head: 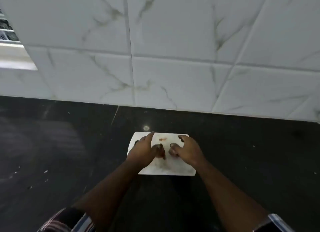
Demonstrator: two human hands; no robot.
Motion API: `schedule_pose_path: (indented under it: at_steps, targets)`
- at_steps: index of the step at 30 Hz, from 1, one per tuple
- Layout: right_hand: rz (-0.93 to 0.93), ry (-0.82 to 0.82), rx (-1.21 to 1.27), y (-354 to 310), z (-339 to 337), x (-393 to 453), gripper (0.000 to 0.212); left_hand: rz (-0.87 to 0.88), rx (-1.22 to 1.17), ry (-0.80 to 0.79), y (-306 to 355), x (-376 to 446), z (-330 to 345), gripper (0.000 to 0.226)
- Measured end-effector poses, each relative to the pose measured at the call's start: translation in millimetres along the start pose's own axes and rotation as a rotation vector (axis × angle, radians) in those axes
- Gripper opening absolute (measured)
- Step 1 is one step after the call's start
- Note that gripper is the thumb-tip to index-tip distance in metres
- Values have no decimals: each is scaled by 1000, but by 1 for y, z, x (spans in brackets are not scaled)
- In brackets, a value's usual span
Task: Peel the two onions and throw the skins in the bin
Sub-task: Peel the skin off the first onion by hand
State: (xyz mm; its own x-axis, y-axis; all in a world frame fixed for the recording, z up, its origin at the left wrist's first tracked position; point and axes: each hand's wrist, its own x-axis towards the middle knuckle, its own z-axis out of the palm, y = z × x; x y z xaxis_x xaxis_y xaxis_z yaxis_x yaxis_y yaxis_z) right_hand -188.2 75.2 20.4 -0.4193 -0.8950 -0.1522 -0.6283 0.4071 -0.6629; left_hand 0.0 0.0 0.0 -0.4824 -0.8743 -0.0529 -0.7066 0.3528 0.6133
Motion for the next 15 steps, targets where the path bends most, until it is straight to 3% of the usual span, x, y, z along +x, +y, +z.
schedule_pose_path:
  at_steps: [4,7,11,13,15]
  targets:
    - [5,2,76,19,27,-10,58,-74,-172,-39,-13,-6,20,72]
    - [27,50,194,30,33,-10,51,-79,-251,62,-11,-14,30,76]
    - [50,11,398,37,31,-22,47,-110,-407,235,0,-43,27,37]
    - [51,-57,497,42,34,-36,48,-174,-541,91,7,-60,28,25]
    - [46,-140,618,46,37,-51,48,-257,-736,-112,11,-72,36,34]
